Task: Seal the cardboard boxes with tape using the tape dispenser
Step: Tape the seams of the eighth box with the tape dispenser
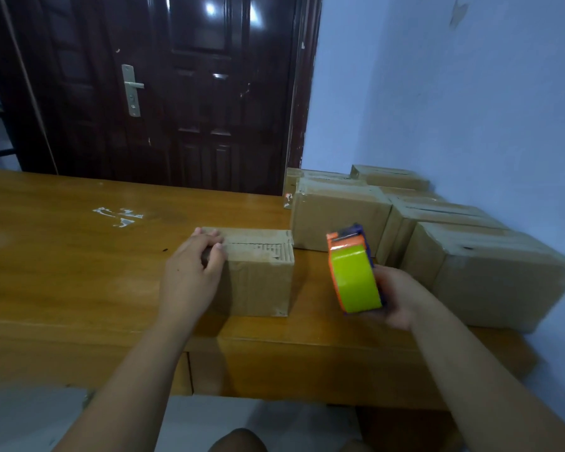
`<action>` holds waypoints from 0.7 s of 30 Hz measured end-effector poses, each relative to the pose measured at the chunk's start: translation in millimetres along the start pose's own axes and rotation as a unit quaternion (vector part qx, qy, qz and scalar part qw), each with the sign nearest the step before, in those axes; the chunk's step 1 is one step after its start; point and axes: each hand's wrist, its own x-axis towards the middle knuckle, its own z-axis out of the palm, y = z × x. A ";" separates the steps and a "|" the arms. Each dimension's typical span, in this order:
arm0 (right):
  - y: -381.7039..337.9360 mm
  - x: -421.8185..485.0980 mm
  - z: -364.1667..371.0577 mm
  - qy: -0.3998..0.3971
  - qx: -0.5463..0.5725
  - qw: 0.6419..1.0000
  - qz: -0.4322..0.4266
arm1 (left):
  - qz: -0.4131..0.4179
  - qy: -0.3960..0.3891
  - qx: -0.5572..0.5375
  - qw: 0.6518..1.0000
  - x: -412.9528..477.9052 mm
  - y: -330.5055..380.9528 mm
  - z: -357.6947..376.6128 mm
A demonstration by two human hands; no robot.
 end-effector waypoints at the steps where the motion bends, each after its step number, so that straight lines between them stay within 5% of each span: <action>1: -2.1 -3.3 1.8 -0.012 0.067 0.998 0.015 | -0.002 -0.001 -0.002 1.000 -0.1 1.3 0.8; 6: -12.5 -10.3 5.7 -0.046 0.270 0.962 0.006 | 0.016 -0.017 0.010 1.000 -6.1 13.2 8.7; 17: -40.0 -21.8 2.7 -0.070 0.264 0.950 -0.150 | 0.042 -0.108 0.008 0.993 -12.0 55.3 46.4; 21: -47.4 -17.5 -3.5 -0.014 0.199 0.963 -0.181 | 0.068 -0.124 0.007 0.990 -10.8 58.7 58.3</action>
